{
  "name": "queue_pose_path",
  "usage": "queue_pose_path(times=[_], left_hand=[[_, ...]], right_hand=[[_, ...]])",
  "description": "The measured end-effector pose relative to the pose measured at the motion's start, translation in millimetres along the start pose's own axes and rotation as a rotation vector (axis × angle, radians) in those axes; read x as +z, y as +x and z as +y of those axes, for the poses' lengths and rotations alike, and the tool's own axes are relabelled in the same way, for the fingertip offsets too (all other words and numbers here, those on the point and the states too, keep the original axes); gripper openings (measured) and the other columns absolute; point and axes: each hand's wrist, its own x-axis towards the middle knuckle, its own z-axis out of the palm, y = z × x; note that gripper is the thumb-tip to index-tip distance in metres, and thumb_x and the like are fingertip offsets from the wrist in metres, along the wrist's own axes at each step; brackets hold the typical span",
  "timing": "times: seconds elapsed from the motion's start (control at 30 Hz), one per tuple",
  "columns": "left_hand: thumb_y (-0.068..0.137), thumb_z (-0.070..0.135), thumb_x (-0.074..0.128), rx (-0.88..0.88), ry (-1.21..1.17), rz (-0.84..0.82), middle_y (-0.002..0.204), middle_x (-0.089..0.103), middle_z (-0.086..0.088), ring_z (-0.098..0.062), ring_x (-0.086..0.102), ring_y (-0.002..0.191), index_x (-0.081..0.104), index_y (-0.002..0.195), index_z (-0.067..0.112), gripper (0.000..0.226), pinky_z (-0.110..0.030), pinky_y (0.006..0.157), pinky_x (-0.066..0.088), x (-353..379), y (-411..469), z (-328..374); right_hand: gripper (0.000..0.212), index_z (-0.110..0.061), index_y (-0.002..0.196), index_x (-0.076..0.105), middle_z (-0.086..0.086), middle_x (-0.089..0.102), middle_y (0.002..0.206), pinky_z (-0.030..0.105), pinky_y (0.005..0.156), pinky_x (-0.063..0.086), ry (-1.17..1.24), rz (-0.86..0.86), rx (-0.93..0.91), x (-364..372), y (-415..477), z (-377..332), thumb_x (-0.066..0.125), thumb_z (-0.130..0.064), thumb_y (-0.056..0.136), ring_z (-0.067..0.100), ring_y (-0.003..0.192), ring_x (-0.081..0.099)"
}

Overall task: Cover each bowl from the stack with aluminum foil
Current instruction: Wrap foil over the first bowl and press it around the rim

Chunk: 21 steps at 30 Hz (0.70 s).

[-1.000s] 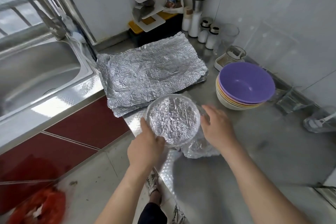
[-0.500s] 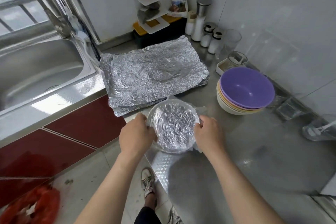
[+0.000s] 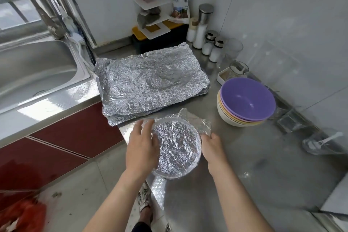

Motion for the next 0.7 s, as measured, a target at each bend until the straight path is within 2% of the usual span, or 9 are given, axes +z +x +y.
queue_pose_path(times=[0.13,0.3,0.33,0.37,0.43,0.47,0.57,0.63,0.7], left_hand=[[0.098,0.010,0.048,0.073,-0.054,0.004,0.145,0.043,-0.001,-0.021,0.047,0.126,0.047,0.142,0.018,0.044,-0.027,0.089,0.037,3,5,-1],[0.096,0.004,0.048,0.069,-0.077,0.012,0.145,0.043,0.001,-0.017,0.050,0.123,0.046,0.142,0.017,0.048,-0.024,0.090,0.036,4,6,-1],[0.095,0.003,0.048,0.066,-0.077,0.010,0.145,0.043,0.001,-0.018,0.049,0.123,0.046,0.143,0.017,0.050,-0.025,0.091,0.037,4,6,0],[0.094,0.002,0.049,0.063,-0.072,0.008,0.145,0.043,-0.001,-0.020,0.049,0.124,0.046,0.143,0.017,0.051,-0.028,0.094,0.039,4,5,0],[0.090,0.000,0.053,0.053,-0.046,0.015,0.146,0.042,-0.008,-0.027,0.044,0.130,0.047,0.142,0.016,0.055,-0.038,0.102,0.040,4,6,0],[0.087,-0.001,0.056,0.067,-0.028,0.035,0.147,0.042,-0.012,-0.031,0.041,0.133,0.048,0.141,0.015,0.057,-0.045,0.106,0.040,2,7,1],[0.082,-0.004,0.061,0.273,0.046,0.053,0.146,0.046,-0.012,-0.035,0.040,0.135,0.056,0.135,0.018,0.058,-0.055,0.108,0.038,1,19,17],[0.088,0.004,0.061,0.453,0.162,-0.021,0.145,0.050,-0.005,-0.029,0.041,0.135,0.058,0.134,0.024,0.050,-0.050,0.110,0.038,5,33,36],[0.093,0.012,0.058,0.585,0.254,-0.103,0.143,0.052,0.000,-0.024,0.043,0.134,0.059,0.133,0.027,0.042,-0.044,0.109,0.039,16,50,50]], right_hand=[[0.017,-0.005,0.080,0.061,0.010,0.061,0.077,0.030,0.064,0.040,0.146,0.029,0.091,7,11,-6,0.048,-0.009,0.090,0.023,0.071,0.053],[0.011,0.002,0.079,0.059,0.017,0.061,0.077,0.029,0.056,0.046,0.307,-0.022,0.282,9,20,-9,0.052,0.001,0.087,0.024,0.068,0.057],[0.007,0.001,0.085,0.058,0.017,0.062,0.079,0.026,0.053,0.048,0.339,-0.047,0.290,10,20,-11,0.052,0.004,0.085,0.024,0.066,0.057],[0.017,-0.002,0.096,0.058,0.020,0.064,0.090,0.028,0.055,0.051,0.366,-0.068,0.287,12,22,-11,0.053,0.005,0.082,0.025,0.072,0.060],[0.046,-0.010,0.126,0.053,0.019,0.059,0.123,0.038,0.075,0.055,0.410,-0.073,0.272,16,26,-10,0.053,0.003,0.081,0.031,0.099,0.062],[0.054,-0.014,0.135,0.048,0.014,0.055,0.129,0.039,0.083,0.054,0.400,-0.038,0.248,15,25,-12,0.052,0.002,0.084,0.030,0.107,0.059],[0.048,-0.015,0.135,0.047,0.008,0.055,0.124,0.030,0.077,0.047,0.304,0.085,0.119,5,19,-16,0.053,-0.003,0.089,0.021,0.098,0.057],[0.036,-0.015,0.124,0.053,0.005,0.057,0.112,0.028,0.072,0.040,0.214,0.197,0.028,-4,16,-12,0.056,-0.008,0.088,0.012,0.077,0.054],[0.020,-0.015,0.106,0.061,0.003,0.060,0.097,0.027,0.071,0.039,0.128,0.239,-0.039,-13,11,-7,0.059,-0.010,0.087,0.009,0.068,0.051]])
